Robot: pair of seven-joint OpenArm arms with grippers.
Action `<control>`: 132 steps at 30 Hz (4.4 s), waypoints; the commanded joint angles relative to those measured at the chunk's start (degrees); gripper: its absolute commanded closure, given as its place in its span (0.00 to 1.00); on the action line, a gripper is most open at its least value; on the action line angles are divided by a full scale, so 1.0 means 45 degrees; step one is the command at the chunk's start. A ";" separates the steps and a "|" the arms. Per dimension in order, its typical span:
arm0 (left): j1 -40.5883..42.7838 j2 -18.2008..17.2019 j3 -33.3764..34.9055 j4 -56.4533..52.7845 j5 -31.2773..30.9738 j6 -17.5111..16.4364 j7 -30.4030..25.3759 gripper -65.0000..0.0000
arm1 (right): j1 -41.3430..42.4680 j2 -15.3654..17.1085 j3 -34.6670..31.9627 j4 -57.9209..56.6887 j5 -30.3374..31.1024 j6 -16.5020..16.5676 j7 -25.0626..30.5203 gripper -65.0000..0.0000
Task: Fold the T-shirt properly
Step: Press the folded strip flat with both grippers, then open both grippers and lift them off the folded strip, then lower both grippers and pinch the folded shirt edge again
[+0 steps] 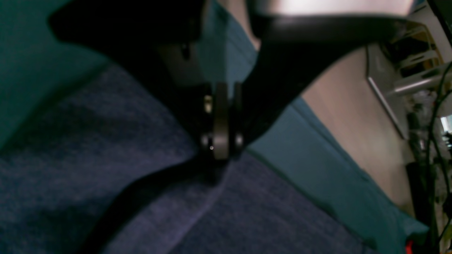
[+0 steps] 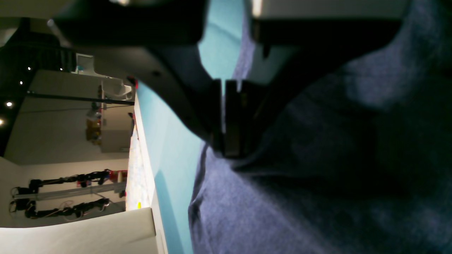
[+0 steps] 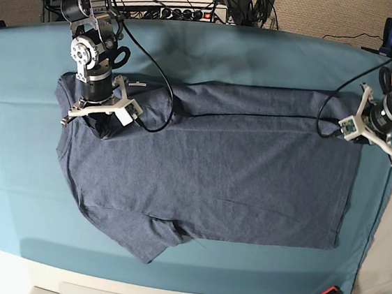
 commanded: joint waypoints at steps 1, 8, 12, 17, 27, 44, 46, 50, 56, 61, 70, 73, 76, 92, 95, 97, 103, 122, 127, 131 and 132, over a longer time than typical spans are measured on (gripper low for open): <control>-0.0272 -0.0316 -0.0039 -0.0049 -0.0053 0.0126 -0.0087 1.00 | 0.0155 0.0112 0.0078 0.0214 -0.0121 -0.0214 0.0092 1.00; -0.0641 -0.0311 0.0296 -0.0602 0.0073 0.0102 0.0010 1.00 | 0.0291 0.0117 0.0078 0.0214 -0.0461 -0.0967 -0.0403 1.00; -0.0641 -0.0311 0.0296 -0.0602 0.0160 0.0476 0.0175 1.00 | 0.0287 0.0112 0.0078 0.0214 -0.0457 -0.1117 -0.0520 1.00; -0.0641 -0.0311 0.0296 -0.0602 0.0160 0.0481 0.0209 1.00 | 0.0287 0.0107 0.0078 0.0214 -0.0447 -0.1117 -0.0588 1.00; -0.0641 -0.0311 0.0296 -0.0602 0.0165 0.0481 0.0204 1.00 | 0.0282 0.0112 0.0078 0.0214 -0.0442 -0.1107 -0.0884 1.00; -0.0646 -0.0321 0.0296 -0.0379 0.0068 0.1243 0.0282 0.57 | 0.0282 0.0316 0.0078 0.0267 -0.1190 -0.2667 -0.2123 0.64; -0.0641 -0.0325 0.0296 -0.0024 0.0068 0.1234 0.0695 0.57 | 0.0194 0.0559 0.0078 0.0534 -0.1214 -0.2676 -0.2331 0.64; -0.0588 -0.0364 0.0296 0.0981 0.0058 0.1103 0.1812 0.57 | -0.0476 0.1146 0.0078 0.1724 -0.1214 -0.2657 -0.2705 0.64; -0.0461 -0.0597 0.0296 0.2501 -0.0976 0.0165 0.3580 0.57 | -0.2472 0.2050 0.0078 0.3871 -0.1389 -0.2603 -0.3084 0.64; 0.0189 -0.0597 0.0296 0.2715 -0.1399 -0.0350 0.4017 0.57 | -0.4284 0.2885 0.0107 0.4619 -0.1729 -0.2215 -0.3308 0.64; 0.2181 -0.0554 0.0296 0.2715 -0.0306 -0.0646 0.3638 0.57 | -0.5251 0.3526 0.0262 0.4619 -0.0359 0.0214 -0.2875 0.64; 0.2458 -0.0554 0.0296 0.2715 -0.0272 -0.0476 0.3648 0.57 | -0.5255 0.3526 0.0573 0.4619 0.0699 0.1418 -0.2798 0.64; 0.2458 -0.0559 0.0296 0.2715 -0.0253 -0.0476 0.3643 0.57 | -0.5255 0.3526 0.0991 0.4614 0.1666 0.2103 -0.2793 0.64; 0.2390 -0.0491 0.0296 0.2715 -0.0160 -0.0476 0.3317 0.57 | -0.4804 0.3492 0.1914 0.2618 0.1899 0.2142 -0.2686 0.64; 0.2390 -0.0486 0.0296 0.2715 -0.0160 -0.0471 0.3313 0.57 | -0.4415 0.3492 0.1914 0.2618 0.1948 0.2142 -0.2671 0.64; 0.2390 -0.0491 0.0296 0.2715 -0.0160 -0.0471 0.3317 0.57 | -0.4163 0.3458 0.1914 0.2613 0.1948 0.2142 -0.2647 0.64; 0.2385 -0.0491 0.0296 0.2715 -0.0160 -0.0471 0.3313 0.57 | -0.3871 0.3279 0.1914 0.1909 0.2278 0.2618 -0.2628 0.64; 0.2385 -0.0491 0.0296 0.2715 -0.0160 -0.0466 0.3313 0.57 | -0.2385 0.3283 0.1914 0.0209 0.2618 0.2769 -0.2433 0.64; 0.2385 -0.0491 0.0296 0.2715 -0.0160 -0.0466 0.3317 0.57 | -0.2438 0.3279 0.1914 0.0058 0.3065 0.3123 -0.2569 0.64; 0.2390 -0.0491 0.0296 0.2715 -0.0155 -0.0466 0.3361 0.57 | -0.2511 0.3283 0.1914 0.0073 0.3274 0.3526 -0.2744 0.64; 0.2390 -0.0491 0.0296 0.2715 -0.0155 -0.0466 0.3366 0.57 | -0.2516 0.3279 0.1914 0.0073 0.3279 0.3546 -0.2764 0.64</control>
